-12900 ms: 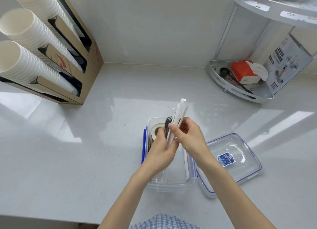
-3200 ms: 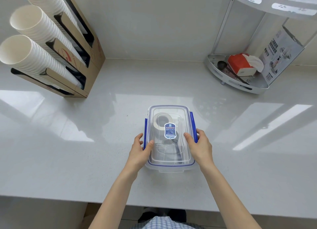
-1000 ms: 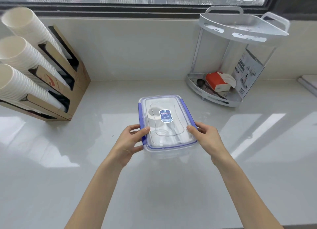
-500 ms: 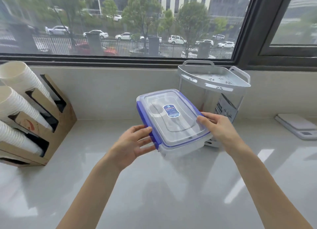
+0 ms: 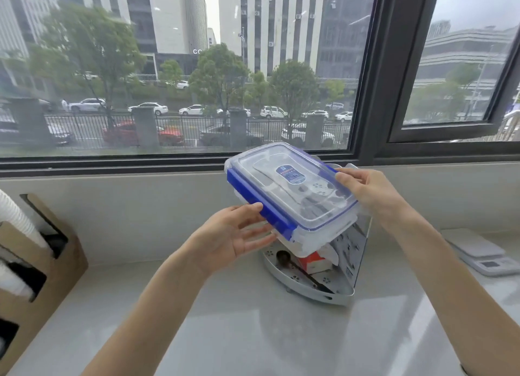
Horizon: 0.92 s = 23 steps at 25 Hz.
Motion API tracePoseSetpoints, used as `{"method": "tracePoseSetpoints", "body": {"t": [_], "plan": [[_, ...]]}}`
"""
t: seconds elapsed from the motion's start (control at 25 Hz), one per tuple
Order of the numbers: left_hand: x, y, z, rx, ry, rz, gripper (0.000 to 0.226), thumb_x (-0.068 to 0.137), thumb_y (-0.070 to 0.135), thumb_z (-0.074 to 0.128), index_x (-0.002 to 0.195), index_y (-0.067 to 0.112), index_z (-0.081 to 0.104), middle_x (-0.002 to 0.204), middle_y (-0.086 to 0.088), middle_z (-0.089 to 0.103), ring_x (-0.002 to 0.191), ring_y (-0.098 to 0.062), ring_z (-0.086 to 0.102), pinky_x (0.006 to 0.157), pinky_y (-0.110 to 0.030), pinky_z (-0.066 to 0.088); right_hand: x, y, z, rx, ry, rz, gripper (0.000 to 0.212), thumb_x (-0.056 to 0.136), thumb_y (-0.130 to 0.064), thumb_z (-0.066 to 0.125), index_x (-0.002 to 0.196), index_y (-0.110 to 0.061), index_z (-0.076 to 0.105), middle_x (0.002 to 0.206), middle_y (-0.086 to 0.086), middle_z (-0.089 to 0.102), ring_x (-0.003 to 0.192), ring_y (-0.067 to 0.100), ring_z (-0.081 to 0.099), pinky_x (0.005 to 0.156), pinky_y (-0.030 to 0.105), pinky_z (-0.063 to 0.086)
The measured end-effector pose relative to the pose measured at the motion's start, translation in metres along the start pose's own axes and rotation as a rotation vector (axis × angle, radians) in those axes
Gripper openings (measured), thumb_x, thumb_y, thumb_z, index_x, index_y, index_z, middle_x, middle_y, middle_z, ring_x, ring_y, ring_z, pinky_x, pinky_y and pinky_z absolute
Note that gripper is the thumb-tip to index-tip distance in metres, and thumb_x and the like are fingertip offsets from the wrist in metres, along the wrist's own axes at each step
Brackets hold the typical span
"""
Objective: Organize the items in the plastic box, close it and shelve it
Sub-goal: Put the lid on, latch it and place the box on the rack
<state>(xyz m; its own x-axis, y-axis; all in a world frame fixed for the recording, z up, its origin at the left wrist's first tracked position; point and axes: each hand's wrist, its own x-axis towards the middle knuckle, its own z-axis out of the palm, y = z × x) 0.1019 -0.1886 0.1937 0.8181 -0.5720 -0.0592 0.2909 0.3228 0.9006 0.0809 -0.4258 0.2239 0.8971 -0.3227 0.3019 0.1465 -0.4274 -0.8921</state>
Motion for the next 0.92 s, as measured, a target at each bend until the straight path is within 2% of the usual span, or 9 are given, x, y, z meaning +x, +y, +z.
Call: {"method": "tracePoseSetpoints", "body": {"t": [0.08,0.2,0.24,0.4,0.48,0.56,0.64,0.8,0.92], "plan": [[0.019,0.008,0.006,0.011,0.001,-0.008,0.013,0.082,0.012,0.055,0.092,0.006,0.060,0.068,-0.005,0.074,0.067,-0.017,0.071,0.062,-0.030,0.061,0.019,-0.002,-0.010,-0.021,0.001,-0.036,0.027,0.090,-0.019,0.052,0.112,-0.007,0.062,0.091,0.005,0.064,0.072,0.008,0.058,0.059,0.003,0.045],[0.050,0.017,0.014,0.020,0.005,-0.012,0.010,0.084,0.013,0.054,0.087,0.006,0.061,0.066,-0.006,0.073,0.064,-0.017,0.071,0.062,-0.029,0.060,0.048,-0.002,-0.025,-0.029,0.008,-0.050,0.028,0.088,-0.020,0.055,0.111,-0.005,0.063,0.095,0.007,0.065,0.086,0.017,0.059,0.078,0.015,0.047],[0.059,0.019,0.017,0.021,0.004,-0.014,0.010,0.084,0.012,0.053,0.088,0.006,0.061,0.069,-0.007,0.073,0.064,-0.018,0.071,0.062,-0.029,0.059,0.058,-0.001,-0.030,-0.021,0.007,-0.046,0.029,0.087,-0.019,0.056,0.111,-0.004,0.063,0.098,0.008,0.065,0.090,0.017,0.058,0.078,0.015,0.047],[0.097,0.023,0.029,-0.014,0.010,-0.042,0.009,0.085,0.011,0.052,0.088,0.005,0.059,0.076,-0.011,0.069,0.062,-0.019,0.070,0.064,-0.028,0.058,0.091,0.006,-0.043,-0.031,0.026,-0.036,0.030,0.086,-0.017,0.058,0.113,-0.003,0.061,0.103,0.005,0.062,0.080,0.007,0.058,0.057,-0.004,0.042],[0.116,0.024,0.033,-0.063,-0.002,-0.068,0.008,0.085,0.010,0.052,0.088,0.005,0.057,0.069,-0.010,0.071,0.061,-0.020,0.070,0.062,-0.028,0.058,0.109,0.010,-0.049,-0.042,0.039,-0.027,0.031,0.086,-0.019,0.058,0.113,-0.004,0.061,0.103,0.004,0.062,0.082,0.007,0.056,0.060,-0.006,0.041],[0.134,0.025,0.036,-0.102,-0.016,-0.097,0.007,0.085,0.009,0.052,0.088,0.005,0.056,0.078,-0.012,0.069,0.063,-0.022,0.070,0.063,-0.030,0.059,0.129,0.016,-0.054,-0.069,0.051,-0.008,0.031,0.085,-0.022,0.059,0.113,-0.006,0.062,0.106,0.005,0.062,0.094,0.012,0.054,0.084,0.012,0.044],[0.149,0.025,0.037,-0.136,-0.033,-0.128,0.007,0.085,0.009,0.050,0.087,0.005,0.055,0.091,-0.013,0.065,0.066,-0.024,0.070,0.065,-0.031,0.059,0.144,0.023,-0.057,-0.090,0.046,0.011,0.033,0.084,-0.024,0.061,0.112,-0.006,0.063,0.108,0.007,0.063,0.099,0.015,0.054,0.091,0.027,0.041],[0.170,0.019,0.036,-0.181,-0.063,-0.167,0.016,0.084,0.008,0.050,0.101,0.008,0.050,0.110,-0.017,0.061,0.074,-0.027,0.070,0.069,-0.034,0.058,0.168,0.036,-0.058,-0.107,0.058,0.043,0.033,0.082,-0.025,0.063,0.110,-0.007,0.065,0.103,0.004,0.063,0.096,0.016,0.053,0.085,0.027,0.037],[0.177,0.011,0.031,-0.220,-0.065,-0.183,0.022,0.083,0.007,0.050,0.105,0.008,0.047,0.112,-0.019,0.059,0.078,-0.029,0.069,0.070,-0.035,0.058,0.178,0.046,-0.053,-0.126,0.041,0.051,0.030,0.082,-0.024,0.063,0.107,-0.007,0.065,0.103,0.005,0.063,0.095,0.015,0.054,0.084,0.026,0.036]]}}
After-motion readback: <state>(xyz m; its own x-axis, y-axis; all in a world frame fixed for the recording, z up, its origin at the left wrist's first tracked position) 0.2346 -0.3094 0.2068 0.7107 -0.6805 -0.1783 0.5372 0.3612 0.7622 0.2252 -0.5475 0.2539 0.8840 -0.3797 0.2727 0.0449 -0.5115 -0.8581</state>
